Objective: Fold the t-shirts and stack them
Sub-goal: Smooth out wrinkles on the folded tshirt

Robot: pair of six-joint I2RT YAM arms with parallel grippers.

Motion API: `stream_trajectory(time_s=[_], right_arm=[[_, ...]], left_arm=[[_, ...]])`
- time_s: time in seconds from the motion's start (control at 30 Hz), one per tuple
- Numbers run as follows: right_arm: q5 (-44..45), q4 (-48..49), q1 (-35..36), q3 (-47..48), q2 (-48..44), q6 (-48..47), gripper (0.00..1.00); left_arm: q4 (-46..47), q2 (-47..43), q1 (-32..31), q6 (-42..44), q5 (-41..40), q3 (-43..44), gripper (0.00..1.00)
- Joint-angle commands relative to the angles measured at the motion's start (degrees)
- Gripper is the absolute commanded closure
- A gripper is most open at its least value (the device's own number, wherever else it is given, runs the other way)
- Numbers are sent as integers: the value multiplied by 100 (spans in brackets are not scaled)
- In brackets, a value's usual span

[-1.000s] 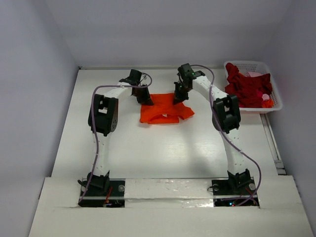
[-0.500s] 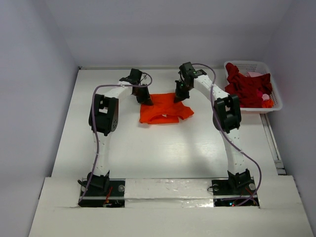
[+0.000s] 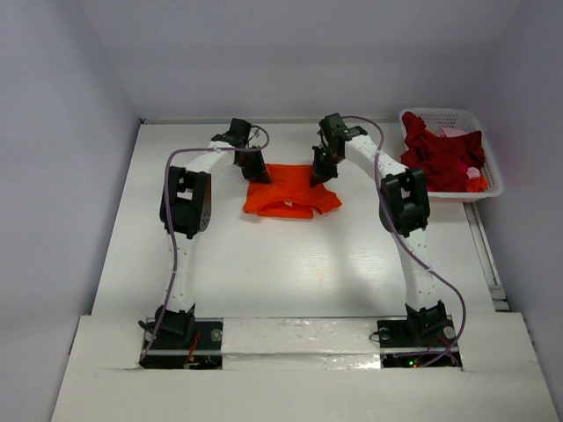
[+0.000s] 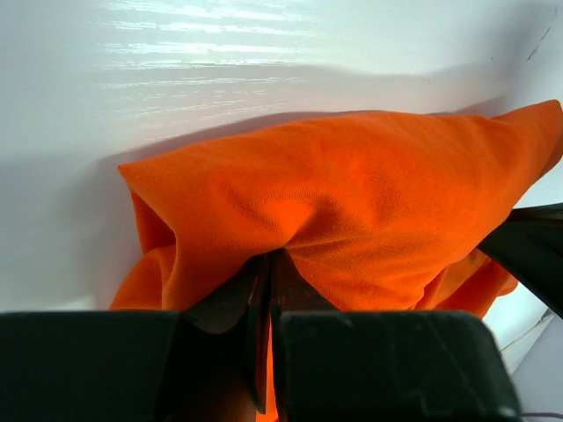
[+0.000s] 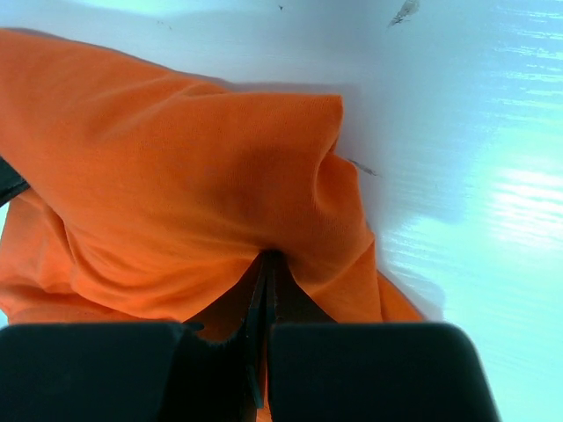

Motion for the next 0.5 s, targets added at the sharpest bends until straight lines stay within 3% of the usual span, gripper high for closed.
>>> stream_trajectory(time_s=[0.0, 0.33, 0.47], right_arm=[[-27, 85, -23, 17, -166, -74, 100], [-1, 32, -23, 140, -157, -83, 100], [17, 49, -23, 70, -192, -92, 100]], left_arm=[[-196, 146, 98, 181, -355, 115, 100], [-91, -239, 98, 128, -320, -201, 96], [-47, -486, 98, 119, -241, -360, 79]])
